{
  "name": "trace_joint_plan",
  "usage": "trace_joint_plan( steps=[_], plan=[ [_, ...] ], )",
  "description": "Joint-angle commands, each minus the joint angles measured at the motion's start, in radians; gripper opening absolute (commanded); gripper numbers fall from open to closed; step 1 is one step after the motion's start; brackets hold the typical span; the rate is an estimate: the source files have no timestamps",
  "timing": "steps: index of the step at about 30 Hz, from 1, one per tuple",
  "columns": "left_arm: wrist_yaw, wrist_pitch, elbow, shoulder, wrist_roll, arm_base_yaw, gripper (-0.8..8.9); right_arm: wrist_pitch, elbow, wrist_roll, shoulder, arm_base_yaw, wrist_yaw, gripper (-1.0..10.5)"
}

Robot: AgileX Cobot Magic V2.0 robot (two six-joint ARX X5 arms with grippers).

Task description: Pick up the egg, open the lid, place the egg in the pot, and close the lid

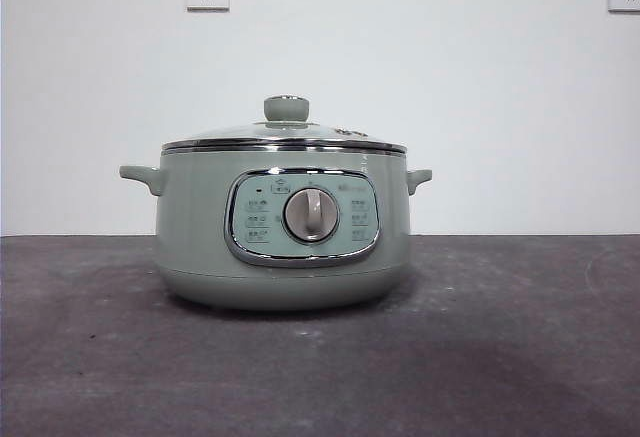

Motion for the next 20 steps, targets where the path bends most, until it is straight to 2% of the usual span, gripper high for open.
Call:
trace_joint_plan(
  steps=[1,11,20],
  plan=[
    [-0.002,0.001,-0.014,-0.003,-0.006,0.003,-0.03,0.023,-0.084,0.03,-0.058,-0.006,0.053,0.0],
    [-0.002,0.001,-0.014,-0.003,-0.006,0.003,-0.03,0.023,-0.277,0.089,-0.147,-0.006,0.069,0.0],
    [-0.002,0.001,-0.014,-0.003,-0.006,0.003,-0.03,-0.011,-0.336,0.168,-0.168,-0.005,0.063,0.0]
  ],
)
